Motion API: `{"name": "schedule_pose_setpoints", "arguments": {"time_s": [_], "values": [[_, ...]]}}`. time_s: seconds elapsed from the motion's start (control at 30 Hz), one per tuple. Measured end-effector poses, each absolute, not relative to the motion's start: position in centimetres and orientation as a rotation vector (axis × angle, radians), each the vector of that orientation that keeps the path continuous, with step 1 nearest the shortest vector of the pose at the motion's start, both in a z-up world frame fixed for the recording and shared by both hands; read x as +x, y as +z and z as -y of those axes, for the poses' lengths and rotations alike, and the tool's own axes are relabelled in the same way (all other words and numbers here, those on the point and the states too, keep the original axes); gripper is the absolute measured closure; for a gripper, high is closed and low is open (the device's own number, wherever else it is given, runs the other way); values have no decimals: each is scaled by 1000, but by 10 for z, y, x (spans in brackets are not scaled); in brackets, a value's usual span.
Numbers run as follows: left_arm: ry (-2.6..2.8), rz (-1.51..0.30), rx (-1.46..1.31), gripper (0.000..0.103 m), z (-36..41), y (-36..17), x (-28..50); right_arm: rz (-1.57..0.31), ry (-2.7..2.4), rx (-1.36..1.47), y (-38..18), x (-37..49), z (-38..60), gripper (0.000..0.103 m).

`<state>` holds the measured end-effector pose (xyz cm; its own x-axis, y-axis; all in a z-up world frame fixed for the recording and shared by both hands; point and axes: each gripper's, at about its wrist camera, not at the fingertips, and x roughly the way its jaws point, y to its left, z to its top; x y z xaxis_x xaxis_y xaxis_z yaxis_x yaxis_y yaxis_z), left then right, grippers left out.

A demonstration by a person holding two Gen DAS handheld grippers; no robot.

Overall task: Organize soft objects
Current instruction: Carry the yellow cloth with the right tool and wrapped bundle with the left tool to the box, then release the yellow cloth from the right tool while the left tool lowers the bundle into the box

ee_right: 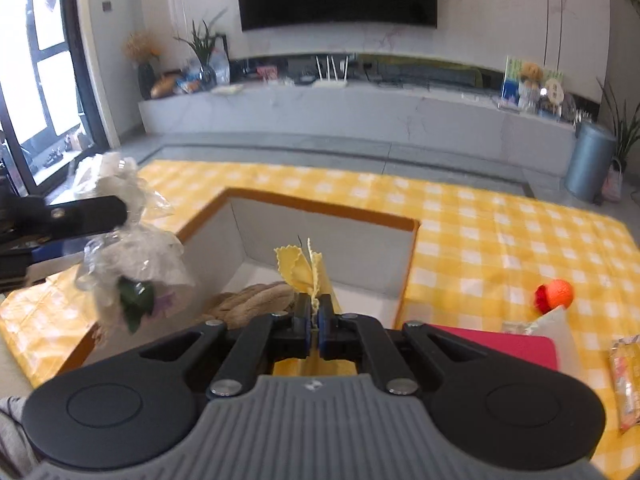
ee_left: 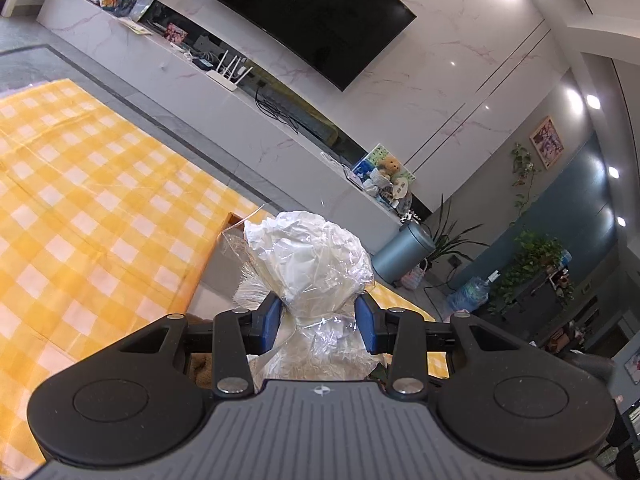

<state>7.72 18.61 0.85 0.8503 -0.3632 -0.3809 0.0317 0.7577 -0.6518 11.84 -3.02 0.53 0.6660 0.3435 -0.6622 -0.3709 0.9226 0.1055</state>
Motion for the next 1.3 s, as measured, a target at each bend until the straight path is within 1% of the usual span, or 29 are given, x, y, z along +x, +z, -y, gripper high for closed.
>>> {"name": "schedule_pose_setpoints", "arguments": {"time_s": [0.1, 0.2, 0.4, 0.43, 0.5, 0.53, 0.57, 0.63, 0.67, 0.7, 0.73, 0.8, 0.87, 1.13, 1.3], "values": [[-234, -532, -714, 58, -190, 0, 81, -776, 376, -83, -10, 133, 21, 102], [-225, -553, -716, 58, -191, -2, 82, -800, 286, -234, -25, 136, 5, 102], [-222, -560, -712, 58, -191, -1, 79, -791, 201, -498, -37, 126, -9, 101], [-230, -557, -707, 58, -189, 0, 79, -789, 196, -528, -38, 125, -10, 100], [-253, -554, -692, 58, -186, 1, 78, -794, 205, -554, -39, 122, -11, 92], [-260, -555, -685, 58, -183, 3, 80, -799, 224, -543, -38, 120, -10, 79], [-264, -557, -679, 58, -181, 3, 80, -800, 257, -516, -34, 117, -8, 59], [-268, -562, -663, 58, -175, 3, 82, -760, 311, -468, -24, 104, -2, 35], [-268, -568, -651, 58, -173, 3, 83, -727, 326, -451, -19, 95, -3, 28], [-264, -575, -640, 58, -169, 3, 84, -687, 328, -443, -14, 87, 0, 16], [-263, -580, -631, 58, -165, 3, 85, -643, 323, -447, -10, 80, 2, 12], [-274, -589, -617, 58, -159, 3, 88, -584, 319, -480, -3, 70, 6, 12], [-286, -590, -598, 58, -151, 4, 89, -565, 308, -506, 0, 65, 11, 11], [-268, -607, -469, 58, -115, 7, 94, -592, 265, -395, 4, 64, 54, 11], [-221, -628, -294, 58, -83, 6, 97, -603, 223, -312, 7, 71, 79, 11]]}}
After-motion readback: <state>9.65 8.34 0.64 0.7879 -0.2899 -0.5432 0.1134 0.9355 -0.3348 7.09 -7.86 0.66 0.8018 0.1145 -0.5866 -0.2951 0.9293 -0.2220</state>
